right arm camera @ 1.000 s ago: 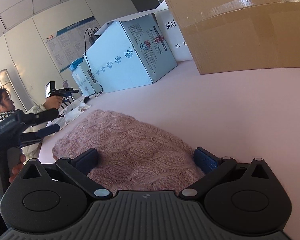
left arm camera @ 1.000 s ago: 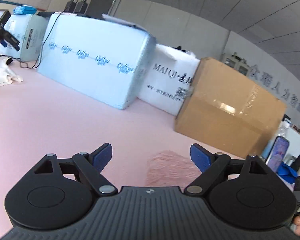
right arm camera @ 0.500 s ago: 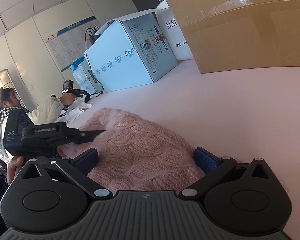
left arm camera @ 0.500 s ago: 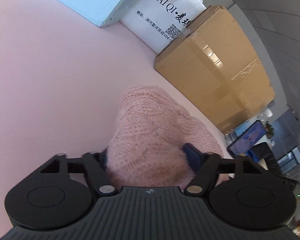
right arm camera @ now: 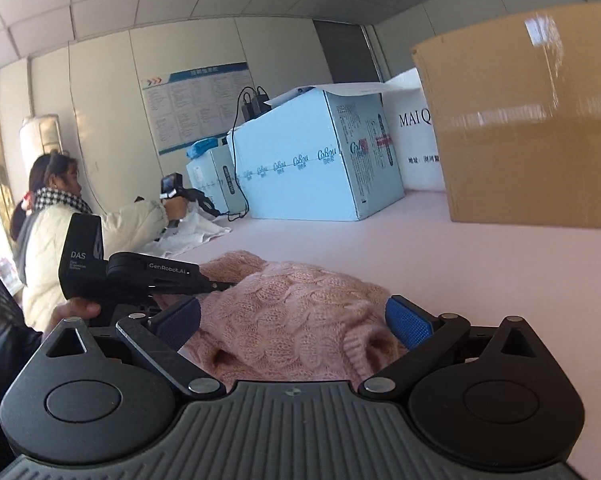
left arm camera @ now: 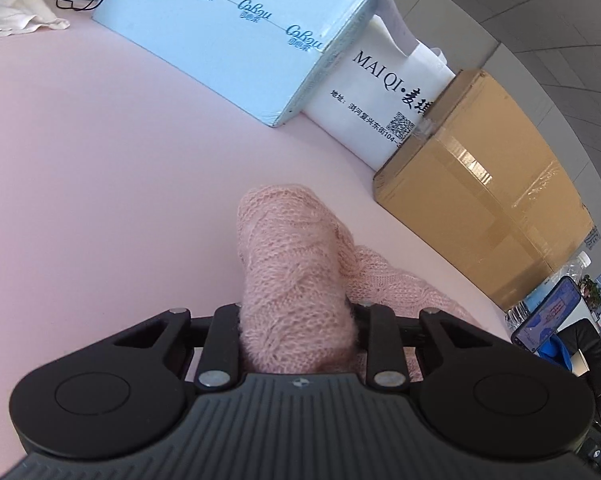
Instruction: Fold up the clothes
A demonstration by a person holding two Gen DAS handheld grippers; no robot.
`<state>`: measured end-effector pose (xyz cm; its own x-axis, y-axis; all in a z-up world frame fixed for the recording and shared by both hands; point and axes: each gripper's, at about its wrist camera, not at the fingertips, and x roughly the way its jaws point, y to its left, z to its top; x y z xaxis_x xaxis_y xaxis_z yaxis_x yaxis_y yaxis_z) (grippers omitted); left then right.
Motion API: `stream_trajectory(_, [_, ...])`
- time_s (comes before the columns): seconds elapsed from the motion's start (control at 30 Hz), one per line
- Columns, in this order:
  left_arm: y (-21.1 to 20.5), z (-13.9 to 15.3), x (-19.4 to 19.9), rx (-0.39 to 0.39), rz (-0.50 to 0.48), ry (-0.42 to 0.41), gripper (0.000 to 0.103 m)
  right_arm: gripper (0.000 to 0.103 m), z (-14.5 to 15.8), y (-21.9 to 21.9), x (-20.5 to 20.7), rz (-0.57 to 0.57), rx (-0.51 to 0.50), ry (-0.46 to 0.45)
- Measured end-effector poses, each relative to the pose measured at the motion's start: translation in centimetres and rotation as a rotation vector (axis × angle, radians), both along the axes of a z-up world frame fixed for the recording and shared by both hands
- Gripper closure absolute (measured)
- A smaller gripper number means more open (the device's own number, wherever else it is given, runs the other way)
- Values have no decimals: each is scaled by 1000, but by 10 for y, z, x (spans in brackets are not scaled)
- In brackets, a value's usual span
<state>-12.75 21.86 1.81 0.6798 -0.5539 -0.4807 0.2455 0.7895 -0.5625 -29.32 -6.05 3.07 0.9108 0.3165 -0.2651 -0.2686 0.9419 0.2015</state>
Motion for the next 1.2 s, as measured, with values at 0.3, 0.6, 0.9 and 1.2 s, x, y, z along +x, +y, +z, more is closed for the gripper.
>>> stream_trajectory(0.3, [10, -16, 2, -38, -8, -9, 71, 24, 6, -28, 26, -58, 179, 177])
stream_trajectory(0.6, [10, -17, 2, -51, -8, -9, 71, 84, 1, -14, 34, -33, 70, 203])
stream_trajectory(0.9, [12, -19, 2, -72, -2, -4, 71, 89, 3, -6, 44, -56, -33, 144])
stream_trajectory(1.2, [13, -20, 2, -100, 10, 0, 71, 91, 11, 2, 89, -92, -69, 100])
